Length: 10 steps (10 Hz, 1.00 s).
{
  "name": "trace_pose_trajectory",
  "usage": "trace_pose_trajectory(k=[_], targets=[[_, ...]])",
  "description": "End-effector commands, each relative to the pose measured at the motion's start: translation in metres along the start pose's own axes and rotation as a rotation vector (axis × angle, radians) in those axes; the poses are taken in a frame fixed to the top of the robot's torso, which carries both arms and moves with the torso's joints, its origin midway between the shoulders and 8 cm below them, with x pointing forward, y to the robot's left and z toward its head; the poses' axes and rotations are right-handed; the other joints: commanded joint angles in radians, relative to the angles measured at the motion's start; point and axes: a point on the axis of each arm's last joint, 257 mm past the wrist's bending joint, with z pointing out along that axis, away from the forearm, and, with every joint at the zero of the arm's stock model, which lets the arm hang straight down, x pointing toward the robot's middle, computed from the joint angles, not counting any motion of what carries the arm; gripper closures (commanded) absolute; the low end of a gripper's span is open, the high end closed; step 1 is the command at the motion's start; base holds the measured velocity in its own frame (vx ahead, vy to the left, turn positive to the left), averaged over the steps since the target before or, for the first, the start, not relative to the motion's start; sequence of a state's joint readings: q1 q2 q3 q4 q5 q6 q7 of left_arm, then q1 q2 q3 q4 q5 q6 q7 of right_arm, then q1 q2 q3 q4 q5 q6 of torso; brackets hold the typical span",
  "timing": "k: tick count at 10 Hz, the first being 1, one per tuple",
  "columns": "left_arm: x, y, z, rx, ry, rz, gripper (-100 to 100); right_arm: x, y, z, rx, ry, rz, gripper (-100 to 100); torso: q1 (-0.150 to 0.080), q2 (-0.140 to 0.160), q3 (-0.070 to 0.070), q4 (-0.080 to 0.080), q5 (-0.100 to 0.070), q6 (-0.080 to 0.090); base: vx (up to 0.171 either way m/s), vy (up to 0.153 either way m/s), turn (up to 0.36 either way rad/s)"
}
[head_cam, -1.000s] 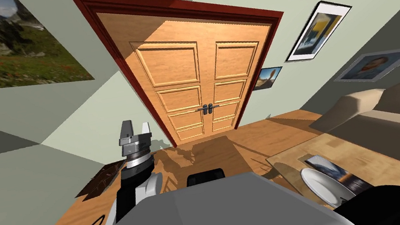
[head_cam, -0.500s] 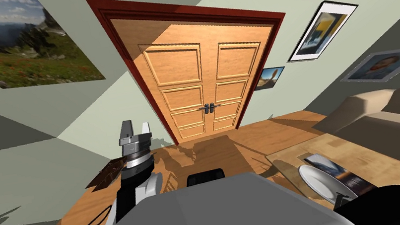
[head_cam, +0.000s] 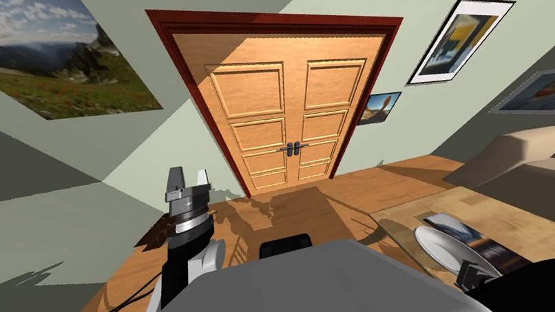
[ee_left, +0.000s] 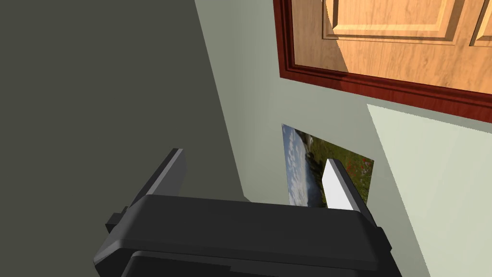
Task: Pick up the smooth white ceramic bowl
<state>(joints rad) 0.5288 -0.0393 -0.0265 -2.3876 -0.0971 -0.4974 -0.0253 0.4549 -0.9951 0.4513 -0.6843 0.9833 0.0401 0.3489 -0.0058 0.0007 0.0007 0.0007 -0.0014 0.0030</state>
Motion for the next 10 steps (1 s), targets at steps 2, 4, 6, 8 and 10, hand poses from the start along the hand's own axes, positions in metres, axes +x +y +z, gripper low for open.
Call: trace_pose_trajectory(k=[2, 4, 6, 8, 10], targets=[[0.000, 0.000, 0.000, 0.000, 0.000, 0.000, 0, -0.008, -0.008, 0.004, 0.003, -0.002, 0.028, -100, 0.001, 0.001, 0.001, 0.000, 0.000, 0.001, -0.080, 0.035, 0.061], [0.000, 0.000, 0.000, 0.000, 0.000, 0.000, 0, -0.019, -0.022, 0.010, 0.005, -0.008, 0.037, -100, 0.003, 0.002, 0.001, 0.001, 0.000, 0.000, -0.121, 0.069, 0.135], [0.000, 0.000, 0.000, 0.000, 0.000, 0.000, 0, -0.020, -0.025, 0.010, 0.010, -0.009, 0.062, -100, 0.001, 0.000, 0.000, 0.000, 0.000, 0.001, -0.023, 0.014, -0.030], [0.000, 0.000, 0.000, 0.000, 0.000, 0.000, 0, -0.030, -0.032, 0.014, -0.001, -0.020, 0.053, -100, -0.002, -0.005, -0.002, -0.001, 0.000, 0.001, -0.037, 0.017, 0.098], [0.000, 0.000, 0.000, 0.000, 0.000, 0.000, 0, -0.033, -0.038, 0.014, 0.010, -0.020, 0.089, -100, 0.002, 0.001, 0.001, 0.000, 0.000, 0.001, -0.084, 0.047, 0.033]])
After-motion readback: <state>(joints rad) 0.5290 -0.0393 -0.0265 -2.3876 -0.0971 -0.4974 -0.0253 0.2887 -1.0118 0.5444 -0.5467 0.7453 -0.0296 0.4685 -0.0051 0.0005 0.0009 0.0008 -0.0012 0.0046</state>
